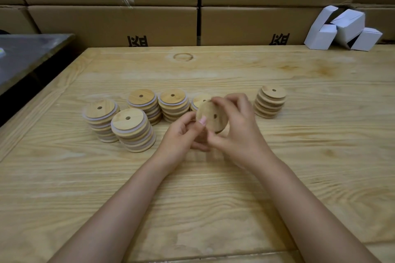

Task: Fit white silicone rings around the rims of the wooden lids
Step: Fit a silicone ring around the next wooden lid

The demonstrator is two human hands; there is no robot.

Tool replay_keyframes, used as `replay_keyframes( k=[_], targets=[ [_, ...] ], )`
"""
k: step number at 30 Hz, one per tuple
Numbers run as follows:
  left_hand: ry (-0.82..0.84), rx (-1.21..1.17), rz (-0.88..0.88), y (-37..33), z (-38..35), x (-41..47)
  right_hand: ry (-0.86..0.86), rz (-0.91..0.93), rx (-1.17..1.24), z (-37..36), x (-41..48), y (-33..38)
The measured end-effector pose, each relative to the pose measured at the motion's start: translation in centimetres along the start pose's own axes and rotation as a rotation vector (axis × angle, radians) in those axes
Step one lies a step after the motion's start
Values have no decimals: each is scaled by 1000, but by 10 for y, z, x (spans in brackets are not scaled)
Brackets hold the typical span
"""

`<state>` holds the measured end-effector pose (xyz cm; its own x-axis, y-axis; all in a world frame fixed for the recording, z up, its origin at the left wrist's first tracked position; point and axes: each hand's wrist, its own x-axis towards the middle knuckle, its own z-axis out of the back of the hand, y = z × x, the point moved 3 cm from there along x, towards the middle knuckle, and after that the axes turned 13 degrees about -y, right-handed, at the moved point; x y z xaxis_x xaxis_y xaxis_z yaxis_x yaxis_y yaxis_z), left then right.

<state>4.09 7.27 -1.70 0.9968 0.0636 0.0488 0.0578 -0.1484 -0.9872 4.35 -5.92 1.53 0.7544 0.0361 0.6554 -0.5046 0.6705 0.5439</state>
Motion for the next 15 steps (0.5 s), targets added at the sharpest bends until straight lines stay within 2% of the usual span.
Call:
replay_keyframes(
  k=[3,7,10,12,15],
  targets=[
    [-27,-70,-2,-1,3,-1,60,91,2,-10,-11,11],
    [-69,-174,61,-1,8,2,52,94,65,-5,-11,14],
    [-67,-143,81,1,8,2,61,118,-67,10,-6,3],
    [-52,-110,73,3,5,2,182,118,-242,19,-5,-8],
    [-44,-84,71,4,3,2,478,58,-504,23,-9,-28]
  ],
)
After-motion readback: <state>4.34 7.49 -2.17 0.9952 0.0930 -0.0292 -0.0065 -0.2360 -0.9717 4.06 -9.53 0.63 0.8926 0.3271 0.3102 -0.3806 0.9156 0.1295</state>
